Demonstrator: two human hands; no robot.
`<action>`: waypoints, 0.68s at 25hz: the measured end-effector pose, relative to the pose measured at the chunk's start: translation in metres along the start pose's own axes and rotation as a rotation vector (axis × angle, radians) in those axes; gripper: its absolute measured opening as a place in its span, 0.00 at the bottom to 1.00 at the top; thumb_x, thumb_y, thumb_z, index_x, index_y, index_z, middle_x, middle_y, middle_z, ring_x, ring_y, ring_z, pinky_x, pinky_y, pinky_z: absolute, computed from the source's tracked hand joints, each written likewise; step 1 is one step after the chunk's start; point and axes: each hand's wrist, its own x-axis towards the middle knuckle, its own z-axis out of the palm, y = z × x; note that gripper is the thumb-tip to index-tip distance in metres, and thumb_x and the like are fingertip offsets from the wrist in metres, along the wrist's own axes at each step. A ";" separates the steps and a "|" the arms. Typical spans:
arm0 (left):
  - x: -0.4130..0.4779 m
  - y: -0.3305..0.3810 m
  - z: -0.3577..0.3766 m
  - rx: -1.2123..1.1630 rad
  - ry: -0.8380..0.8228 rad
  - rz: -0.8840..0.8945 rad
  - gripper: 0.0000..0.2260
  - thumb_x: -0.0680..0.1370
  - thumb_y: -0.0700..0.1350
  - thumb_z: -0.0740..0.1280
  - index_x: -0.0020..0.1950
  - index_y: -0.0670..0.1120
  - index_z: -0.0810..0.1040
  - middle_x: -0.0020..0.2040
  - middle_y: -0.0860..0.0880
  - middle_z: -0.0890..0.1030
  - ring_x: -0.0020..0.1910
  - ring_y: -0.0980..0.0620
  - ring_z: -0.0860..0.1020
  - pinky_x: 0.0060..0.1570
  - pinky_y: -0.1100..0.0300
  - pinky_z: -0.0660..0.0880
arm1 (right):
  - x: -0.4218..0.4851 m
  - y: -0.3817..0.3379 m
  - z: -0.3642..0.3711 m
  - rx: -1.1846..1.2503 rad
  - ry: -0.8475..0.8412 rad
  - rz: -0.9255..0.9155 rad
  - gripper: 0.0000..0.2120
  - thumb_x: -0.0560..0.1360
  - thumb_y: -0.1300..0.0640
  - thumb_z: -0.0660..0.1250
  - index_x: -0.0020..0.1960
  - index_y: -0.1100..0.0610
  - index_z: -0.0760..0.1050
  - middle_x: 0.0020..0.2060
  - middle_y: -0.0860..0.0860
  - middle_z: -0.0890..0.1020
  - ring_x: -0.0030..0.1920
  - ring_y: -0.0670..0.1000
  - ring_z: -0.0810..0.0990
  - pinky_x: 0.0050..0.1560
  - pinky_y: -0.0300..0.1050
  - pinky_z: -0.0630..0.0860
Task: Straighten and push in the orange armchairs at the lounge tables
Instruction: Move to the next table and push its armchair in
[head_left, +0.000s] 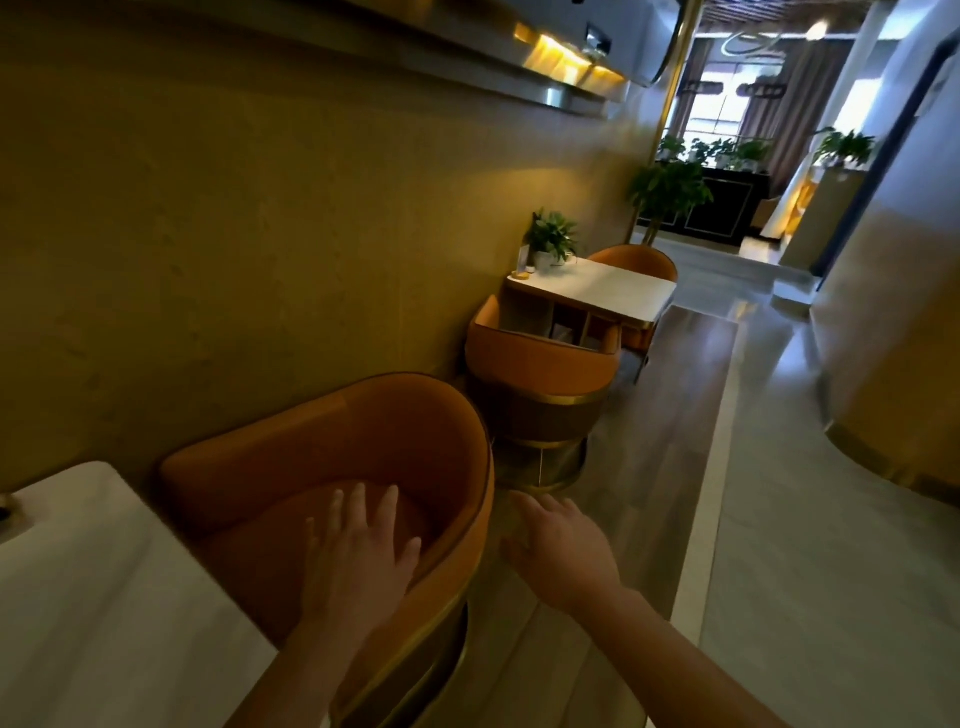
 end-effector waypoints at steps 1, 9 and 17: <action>0.024 0.009 0.003 0.007 -0.010 -0.009 0.33 0.80 0.66 0.50 0.81 0.55 0.45 0.82 0.44 0.51 0.80 0.42 0.48 0.77 0.40 0.51 | 0.023 0.014 -0.001 0.007 0.004 -0.006 0.28 0.80 0.40 0.59 0.77 0.46 0.58 0.69 0.48 0.72 0.68 0.51 0.69 0.64 0.48 0.71; 0.174 0.074 0.040 0.066 -0.019 -0.113 0.32 0.80 0.66 0.48 0.81 0.54 0.45 0.82 0.44 0.51 0.80 0.42 0.47 0.77 0.41 0.51 | 0.194 0.129 0.007 0.050 -0.026 -0.137 0.27 0.80 0.39 0.59 0.76 0.45 0.61 0.68 0.46 0.73 0.67 0.50 0.70 0.63 0.49 0.72; 0.268 0.150 0.070 0.085 0.011 -0.468 0.31 0.81 0.65 0.49 0.81 0.54 0.52 0.80 0.45 0.58 0.79 0.44 0.56 0.76 0.43 0.56 | 0.357 0.224 0.012 0.070 -0.145 -0.485 0.24 0.80 0.40 0.58 0.73 0.48 0.66 0.66 0.47 0.75 0.65 0.49 0.72 0.63 0.47 0.72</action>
